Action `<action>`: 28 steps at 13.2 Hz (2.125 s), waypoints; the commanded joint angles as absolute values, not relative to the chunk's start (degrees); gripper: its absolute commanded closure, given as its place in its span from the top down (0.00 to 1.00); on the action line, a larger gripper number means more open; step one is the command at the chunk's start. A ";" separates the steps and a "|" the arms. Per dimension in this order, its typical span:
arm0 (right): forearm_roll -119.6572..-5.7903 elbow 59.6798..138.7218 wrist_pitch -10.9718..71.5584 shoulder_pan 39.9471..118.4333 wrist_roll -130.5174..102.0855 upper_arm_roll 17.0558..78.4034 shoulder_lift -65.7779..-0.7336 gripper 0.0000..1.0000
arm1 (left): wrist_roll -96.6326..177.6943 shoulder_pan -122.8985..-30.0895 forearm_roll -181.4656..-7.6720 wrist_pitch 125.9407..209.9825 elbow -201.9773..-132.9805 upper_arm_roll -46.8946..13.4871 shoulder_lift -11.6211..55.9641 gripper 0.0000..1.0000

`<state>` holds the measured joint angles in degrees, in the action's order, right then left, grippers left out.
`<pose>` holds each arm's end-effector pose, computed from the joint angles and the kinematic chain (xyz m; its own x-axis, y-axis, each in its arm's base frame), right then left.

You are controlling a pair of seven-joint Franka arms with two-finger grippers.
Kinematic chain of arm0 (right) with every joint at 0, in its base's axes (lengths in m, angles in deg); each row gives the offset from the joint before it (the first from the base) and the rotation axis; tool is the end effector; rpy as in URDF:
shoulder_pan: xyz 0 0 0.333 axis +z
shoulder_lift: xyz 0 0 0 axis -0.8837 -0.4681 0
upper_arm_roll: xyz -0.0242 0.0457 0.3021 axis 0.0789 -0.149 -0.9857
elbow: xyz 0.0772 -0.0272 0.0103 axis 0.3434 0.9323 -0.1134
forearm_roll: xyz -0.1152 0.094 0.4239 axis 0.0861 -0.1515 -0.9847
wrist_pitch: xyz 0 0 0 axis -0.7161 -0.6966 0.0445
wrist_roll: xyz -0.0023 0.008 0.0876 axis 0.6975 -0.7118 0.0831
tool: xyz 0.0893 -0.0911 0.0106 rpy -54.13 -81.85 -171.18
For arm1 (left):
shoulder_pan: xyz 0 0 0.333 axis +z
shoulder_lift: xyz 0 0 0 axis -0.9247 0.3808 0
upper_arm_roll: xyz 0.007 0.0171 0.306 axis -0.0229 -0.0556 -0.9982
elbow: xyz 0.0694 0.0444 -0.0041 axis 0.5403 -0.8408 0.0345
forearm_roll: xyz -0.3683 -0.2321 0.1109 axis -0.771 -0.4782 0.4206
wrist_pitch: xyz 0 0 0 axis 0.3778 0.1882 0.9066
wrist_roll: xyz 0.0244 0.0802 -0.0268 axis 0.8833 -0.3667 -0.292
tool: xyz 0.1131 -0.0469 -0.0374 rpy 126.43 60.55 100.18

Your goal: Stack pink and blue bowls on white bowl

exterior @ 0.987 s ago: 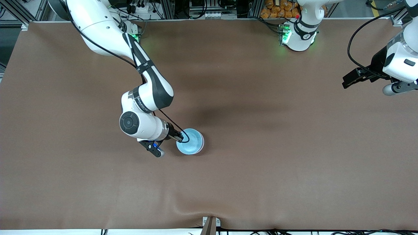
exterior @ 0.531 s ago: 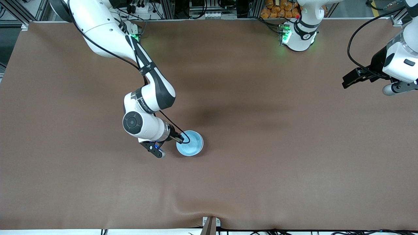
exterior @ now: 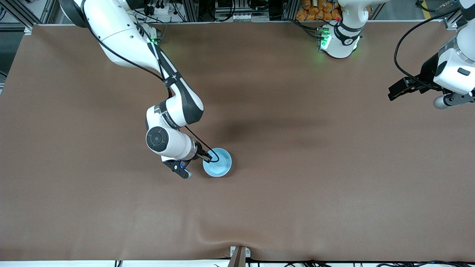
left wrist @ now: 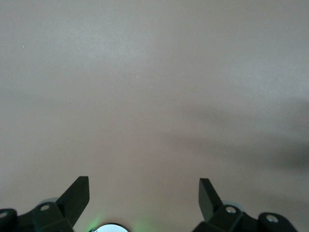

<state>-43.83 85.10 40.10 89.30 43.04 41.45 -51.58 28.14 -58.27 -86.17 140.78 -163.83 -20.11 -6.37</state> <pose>0.6604 0.3692 0.1819 0.8044 -0.5462 -0.2335 -0.5813 -0.8049 -0.1197 0.5900 -0.0609 0.5691 0.9711 0.2323 -0.0544 0.2314 -0.9726 -0.0214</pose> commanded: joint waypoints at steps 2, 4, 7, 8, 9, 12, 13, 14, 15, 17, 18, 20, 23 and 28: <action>-43.02 84.03 39.66 89.43 43.81 42.10 -51.46 1.00 | 29.58 -57.86 -87.33 140.88 -164.71 -19.82 -7.23 1.00; -42.93 81.84 35.11 88.99 43.64 42.54 -50.75 1.00 | 29.58 -58.04 -87.33 141.15 -164.80 -19.74 -6.97 1.00; -40.22 73.25 24.92 87.76 43.38 44.73 -50.22 1.00 | 29.58 -58.04 -87.33 141.24 -164.71 -19.74 -6.70 1.00; -39.51 70.52 22.80 84.80 43.20 44.22 -50.05 1.00 | 29.58 -58.04 -87.33 141.32 -164.71 -19.74 -6.79 1.00; -39.50 68.14 20.86 81.37 42.24 42.65 -49.18 1.00 | 29.58 -58.04 -87.33 141.24 -164.71 -19.74 -6.79 1.00; -38.28 65.31 15.14 73.79 31.20 38.94 -45.50 1.00 | 29.58 -57.95 -87.33 141.24 -164.71 -19.74 -6.79 1.00; -36.18 65.31 13.83 72.22 27.76 39.11 -43.82 1.00 | 29.58 -57.95 -87.33 141.24 -164.62 -19.74 -6.88 1.00; -35.47 65.22 11.55 68.63 24.95 38.33 -43.11 1.00 | 29.58 -57.95 -87.33 141.32 -164.62 -19.74 -6.79 1.00; -35.37 65.04 9.01 65.55 21.35 36.59 -42.06 1.00 | 29.49 -57.95 -87.33 141.33 -164.54 -19.74 -6.79 1.00; -33.80 65.04 5.04 63.15 13.61 37.00 -38.11 1.00 | 29.49 -58.13 -87.42 141.50 -164.53 -19.74 -6.79 1.00; -32.66 65.04 3.89 62.36 12.88 37.53 -36.79 1.00 | 29.40 -58.39 -87.77 141.76 -164.53 -19.56 -6.62 1.00; -32.64 65.13 0.39 60.86 13.23 37.45 -32.75 1.00 | 28.35 -59.00 -88.12 142.55 -164.62 -17.55 -5.30 1.00; -28.00 68.54 0.02 63.49 12.88 38.85 -26.16 1.00 | 25.81 -59.09 -88.04 143.08 -164.62 -13.95 -3.63 1.00; -25.62 82.50 1.94 62.09 6.38 39.29 -14.12 1.00 | 26.49 -58.40 -88.04 144.67 -164.27 -12.00 -2.92 1.00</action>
<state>-26.91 72.83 -0.76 63.00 9.70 38.94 -20.88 26.06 -59.30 -87.15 144.34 -164.56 -12.24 -2.28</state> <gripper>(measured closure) 0.000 0.000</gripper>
